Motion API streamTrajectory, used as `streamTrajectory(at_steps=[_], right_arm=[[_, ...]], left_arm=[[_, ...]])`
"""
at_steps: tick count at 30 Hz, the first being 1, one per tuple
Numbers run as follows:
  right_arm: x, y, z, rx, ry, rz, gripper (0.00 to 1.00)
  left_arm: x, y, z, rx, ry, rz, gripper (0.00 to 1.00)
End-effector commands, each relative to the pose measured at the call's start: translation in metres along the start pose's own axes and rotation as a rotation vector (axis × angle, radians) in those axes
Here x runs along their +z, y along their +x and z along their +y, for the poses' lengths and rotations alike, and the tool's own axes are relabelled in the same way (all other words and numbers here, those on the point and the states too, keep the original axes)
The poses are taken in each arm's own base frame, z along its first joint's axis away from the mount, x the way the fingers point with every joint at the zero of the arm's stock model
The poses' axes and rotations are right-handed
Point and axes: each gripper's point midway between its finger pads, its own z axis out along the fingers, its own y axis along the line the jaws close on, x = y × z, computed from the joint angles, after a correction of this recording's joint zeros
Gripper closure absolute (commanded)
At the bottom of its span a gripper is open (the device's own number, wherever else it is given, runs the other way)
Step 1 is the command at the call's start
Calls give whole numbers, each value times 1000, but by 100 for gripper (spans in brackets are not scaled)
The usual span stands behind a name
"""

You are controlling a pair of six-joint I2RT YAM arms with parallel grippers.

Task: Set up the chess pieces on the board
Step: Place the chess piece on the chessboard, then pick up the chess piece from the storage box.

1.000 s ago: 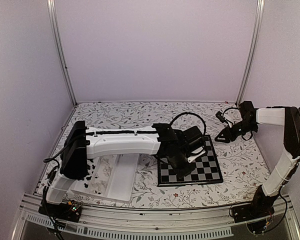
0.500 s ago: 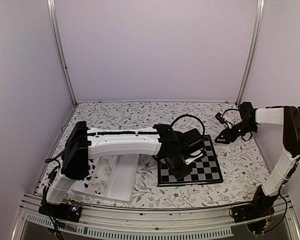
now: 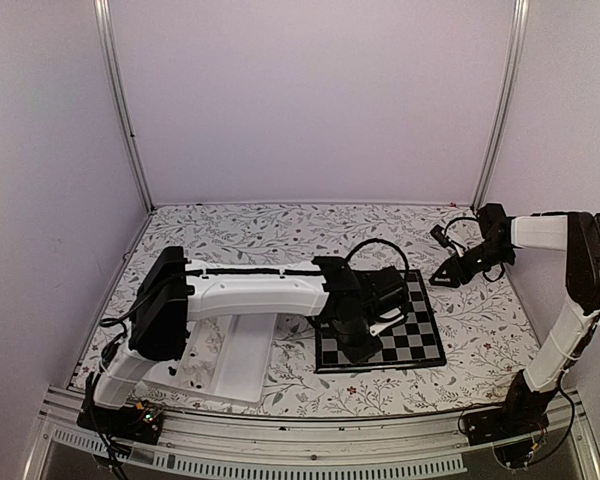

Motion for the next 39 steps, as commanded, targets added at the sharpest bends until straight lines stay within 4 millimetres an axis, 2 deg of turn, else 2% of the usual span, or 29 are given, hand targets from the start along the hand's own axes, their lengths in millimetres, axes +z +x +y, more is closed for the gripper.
streamTrajectory(at_steps=[1,7,11,13,16,18,20,23,27,30,32,35,39], right_arm=[[1,-5,-1,-13,-7,1,53],[1,-5,0,-13,-12,2,54],[1,-5,1,-12,-16,3,53],[1,-5,1,-11,-19,2,53],[1,-5,1,-10,-21,2,53],[1,-4,2,-9,-23,3,53],[1,-5,2,-12,-23,1,53],[0,-5,3,-11,-29,-1,53],[0,-4,7,-4,-47,-5,53],[-5,-12,15,-7,-78,-33,53],[-15,-25,24,-28,-102,-82,53],[-35,-50,41,-88,-102,-164,53],[-32,-59,63,-231,-18,-170,53]], left_arm=[[7,8,4,-6,-3,33,93],[11,10,5,-8,-7,43,82],[4,5,8,-14,-22,23,67],[-10,-3,9,-23,-27,-7,61],[-43,-12,12,-29,-32,-69,55],[-79,-14,22,-45,-66,-127,52],[-102,-2,40,-91,-114,-146,49],[-125,32,76,-210,-199,-144,40],[-133,102,130,-417,-306,-58,43],[-134,152,153,-562,-335,-11,50],[-131,179,158,-647,-308,15,55],[-129,206,153,-718,-246,42,59],[-122,232,140,-742,-203,91,64]])
